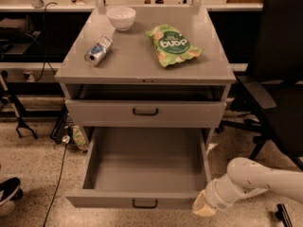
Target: Close middle drawer
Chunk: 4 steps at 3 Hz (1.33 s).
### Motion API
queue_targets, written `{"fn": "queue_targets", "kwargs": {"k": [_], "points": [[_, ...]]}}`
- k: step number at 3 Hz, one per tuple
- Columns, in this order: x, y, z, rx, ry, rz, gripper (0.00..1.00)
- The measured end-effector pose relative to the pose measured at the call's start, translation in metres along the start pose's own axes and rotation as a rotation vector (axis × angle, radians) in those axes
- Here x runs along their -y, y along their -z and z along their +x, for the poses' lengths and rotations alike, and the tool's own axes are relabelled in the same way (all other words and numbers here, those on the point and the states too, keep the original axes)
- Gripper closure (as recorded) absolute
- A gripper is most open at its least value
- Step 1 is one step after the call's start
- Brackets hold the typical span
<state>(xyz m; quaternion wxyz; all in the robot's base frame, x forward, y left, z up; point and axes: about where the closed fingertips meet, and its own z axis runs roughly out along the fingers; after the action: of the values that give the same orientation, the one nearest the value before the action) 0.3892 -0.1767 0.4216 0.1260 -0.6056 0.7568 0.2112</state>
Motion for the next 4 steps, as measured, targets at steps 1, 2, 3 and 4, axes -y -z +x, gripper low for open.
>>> {"fn": "queue_targets", "kwargs": {"k": [1,2,3,4], "points": [[0.012,-0.009,-0.005,0.027,0.016,-0.003,1.0],[0.047,-0.012,-0.034,0.104,0.108,0.046,1.0],[0.047,-0.012,-0.034,0.104,0.108,0.046,1.0],[0.067,-0.017,-0.043,0.117,0.145,0.079,1.0]]}}
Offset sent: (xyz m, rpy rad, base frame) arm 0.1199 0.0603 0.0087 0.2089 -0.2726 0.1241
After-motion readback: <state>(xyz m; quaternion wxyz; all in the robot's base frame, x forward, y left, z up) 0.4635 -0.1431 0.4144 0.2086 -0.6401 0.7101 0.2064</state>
